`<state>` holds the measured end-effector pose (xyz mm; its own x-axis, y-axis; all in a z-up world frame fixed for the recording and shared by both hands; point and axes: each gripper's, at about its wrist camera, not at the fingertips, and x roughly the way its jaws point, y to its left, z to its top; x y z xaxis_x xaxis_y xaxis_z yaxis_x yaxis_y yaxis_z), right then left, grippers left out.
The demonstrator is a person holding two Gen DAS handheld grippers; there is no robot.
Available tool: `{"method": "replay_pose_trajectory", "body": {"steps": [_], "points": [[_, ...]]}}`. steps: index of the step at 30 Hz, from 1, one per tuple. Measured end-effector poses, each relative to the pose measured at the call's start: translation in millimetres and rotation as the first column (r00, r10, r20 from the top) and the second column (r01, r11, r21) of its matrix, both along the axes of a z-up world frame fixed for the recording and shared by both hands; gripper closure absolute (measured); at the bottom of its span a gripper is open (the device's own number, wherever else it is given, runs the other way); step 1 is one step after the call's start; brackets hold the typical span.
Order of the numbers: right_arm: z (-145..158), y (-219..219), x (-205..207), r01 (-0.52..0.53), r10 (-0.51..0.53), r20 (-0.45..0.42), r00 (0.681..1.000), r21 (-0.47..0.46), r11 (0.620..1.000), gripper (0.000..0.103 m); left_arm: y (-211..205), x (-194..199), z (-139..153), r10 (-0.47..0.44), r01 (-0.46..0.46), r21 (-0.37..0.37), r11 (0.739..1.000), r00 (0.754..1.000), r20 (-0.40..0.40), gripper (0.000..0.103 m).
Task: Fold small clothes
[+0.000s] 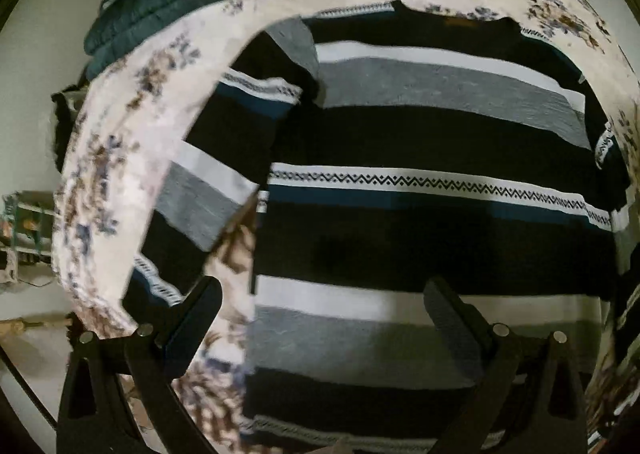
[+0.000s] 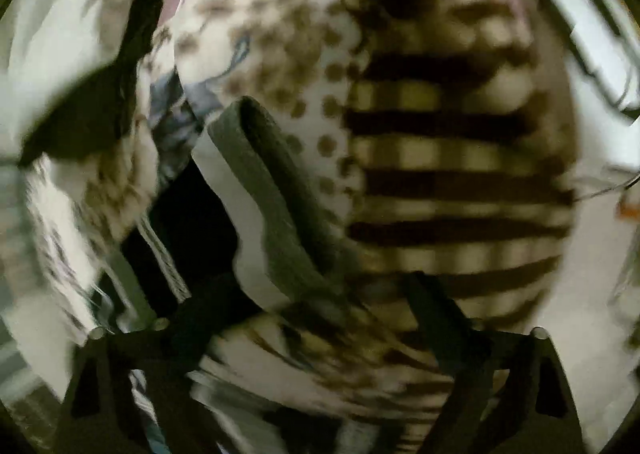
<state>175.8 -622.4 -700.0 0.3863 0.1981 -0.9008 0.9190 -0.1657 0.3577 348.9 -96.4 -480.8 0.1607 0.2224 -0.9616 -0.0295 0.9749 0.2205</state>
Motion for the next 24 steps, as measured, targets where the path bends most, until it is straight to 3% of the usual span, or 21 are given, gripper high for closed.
{"method": "replay_pose_trajectory", "body": {"steps": [4,8,12,16,18,21,24], "points": [[-4,5,9,0.059,-0.056,0.042,0.998,-0.079,0.995,0.046,-4,8,-25,-0.028,0.028,-0.006,1.000,1.000,-0.005,0.000],[15,12,30,-0.053,0.035,-0.080,0.996,-0.237,0.970,0.086,2,17,-42,-0.021,0.021,-0.025,0.999,1.000,-0.001,0.000],[45,31,50,-0.175,0.117,-0.170,0.978,-0.385,0.906,0.093,11,19,-49,-0.003,0.003,-0.042,0.999,1.000,-0.002,0.000],[83,37,72,-0.234,0.154,-0.204,0.967,-0.468,0.852,0.094,21,21,-45,0.000,0.001,-0.047,0.999,1.000,0.013,0.000],[109,45,87,-0.280,0.192,-0.216,0.957,-0.525,0.804,0.094,27,23,-41,0.006,-0.005,-0.046,0.999,1.000,0.024,0.000],[147,63,122,-0.336,0.283,-0.183,0.942,-0.575,0.746,0.094,44,29,-33,0.030,-0.027,-0.051,0.998,0.998,0.051,0.000],[181,95,181,-0.415,0.425,-0.140,0.894,-0.616,0.670,0.094,68,40,-24,0.072,-0.067,-0.048,0.997,0.992,0.100,0.000]]}}
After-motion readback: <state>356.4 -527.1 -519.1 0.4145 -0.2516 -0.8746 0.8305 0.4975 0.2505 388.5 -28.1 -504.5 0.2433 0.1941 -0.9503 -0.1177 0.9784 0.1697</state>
